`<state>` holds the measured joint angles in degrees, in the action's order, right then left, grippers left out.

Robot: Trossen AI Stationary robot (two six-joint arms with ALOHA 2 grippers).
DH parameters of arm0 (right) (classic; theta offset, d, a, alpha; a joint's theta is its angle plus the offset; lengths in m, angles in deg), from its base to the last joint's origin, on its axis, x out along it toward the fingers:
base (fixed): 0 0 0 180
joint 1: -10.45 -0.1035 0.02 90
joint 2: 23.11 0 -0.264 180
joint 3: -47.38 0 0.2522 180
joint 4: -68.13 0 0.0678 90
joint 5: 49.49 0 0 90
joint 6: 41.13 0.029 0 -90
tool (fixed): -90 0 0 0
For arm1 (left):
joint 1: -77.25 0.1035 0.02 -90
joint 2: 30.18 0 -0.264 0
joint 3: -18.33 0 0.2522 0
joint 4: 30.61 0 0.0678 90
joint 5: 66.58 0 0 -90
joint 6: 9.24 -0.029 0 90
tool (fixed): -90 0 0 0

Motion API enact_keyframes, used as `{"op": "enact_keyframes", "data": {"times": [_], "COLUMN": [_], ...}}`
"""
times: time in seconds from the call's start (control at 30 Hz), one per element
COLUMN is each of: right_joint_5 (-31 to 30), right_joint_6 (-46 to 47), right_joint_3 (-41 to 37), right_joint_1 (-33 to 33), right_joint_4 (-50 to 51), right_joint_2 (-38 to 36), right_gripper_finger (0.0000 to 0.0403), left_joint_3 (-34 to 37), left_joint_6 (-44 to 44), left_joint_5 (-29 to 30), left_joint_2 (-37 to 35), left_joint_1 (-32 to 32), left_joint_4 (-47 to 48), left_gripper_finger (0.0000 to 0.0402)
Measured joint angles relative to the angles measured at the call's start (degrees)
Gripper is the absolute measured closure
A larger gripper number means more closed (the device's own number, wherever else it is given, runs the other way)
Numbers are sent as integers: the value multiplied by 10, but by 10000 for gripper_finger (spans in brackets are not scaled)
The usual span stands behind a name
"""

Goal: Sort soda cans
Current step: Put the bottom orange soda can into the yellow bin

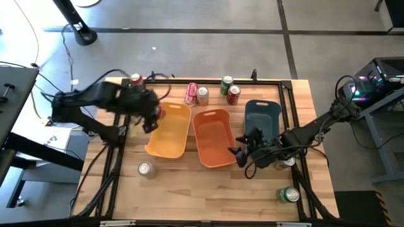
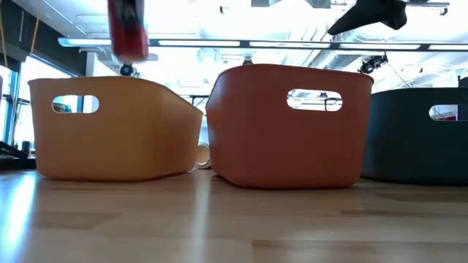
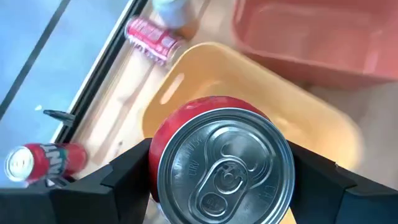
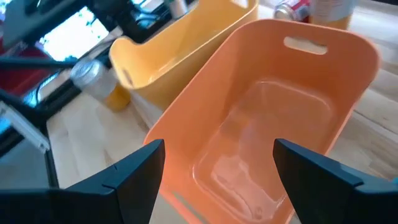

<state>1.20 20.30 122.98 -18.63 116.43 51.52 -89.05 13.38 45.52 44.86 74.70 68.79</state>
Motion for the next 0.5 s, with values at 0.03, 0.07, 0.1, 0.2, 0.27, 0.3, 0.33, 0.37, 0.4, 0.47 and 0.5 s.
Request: {"op": "enact_keyframes", "data": {"times": [0.03, 0.07, 0.1, 0.2, 0.27, 0.3, 0.33, 0.37, 0.4, 0.47, 0.5], "right_joint_5": [-2, -2, -3, -12, -23, -29, -37, -42, -44, -46, -46], "right_joint_6": [4, 10, 16, 32, 29, 28, 28, 28, 28, 28, 28], "right_joint_3": [0, 0, 0, 0, 0, 0, 0, 0, 0, 0, 0], "right_joint_1": [4, 8, 13, 27, 35, 39, 45, 50, 56, 69, 75], "right_joint_4": [-1, -3, -5, -15, -27, -32, -37, -39, -42, -50, -52], "right_joint_2": [0, 0, 0, 0, 0, 0, 0, 0, 0, 0, 0], "right_gripper_finger": [107, 107, 107, 107, 107, 107, 107, 107, 107, 107, 107], "left_joint_3": [25, 55, 85, 177, 232, 255, 274, 290, 302, 325, 333], "left_joint_6": [-32, -62, -90, -151, -176, -184, -187, -187, -187, -189, -188], "left_joint_5": [-13, -29, -50, -117, -119, -109, -101, -100, -100, -113, -130], "left_joint_2": [0, 0, 0, 2, 8, 11, 12, 12, 10, 8, 8], "left_joint_1": [25, 46, 65, 121, 155, 173, 188, 203, 215, 235, 243], "left_joint_4": [-27, -63, -105, -211, -239, -251, -267, -288, -304, -327, -329], "left_gripper_finger": [126, 126, 126, 126, 126, 126, 126, 126, 126, 126, 126]}}
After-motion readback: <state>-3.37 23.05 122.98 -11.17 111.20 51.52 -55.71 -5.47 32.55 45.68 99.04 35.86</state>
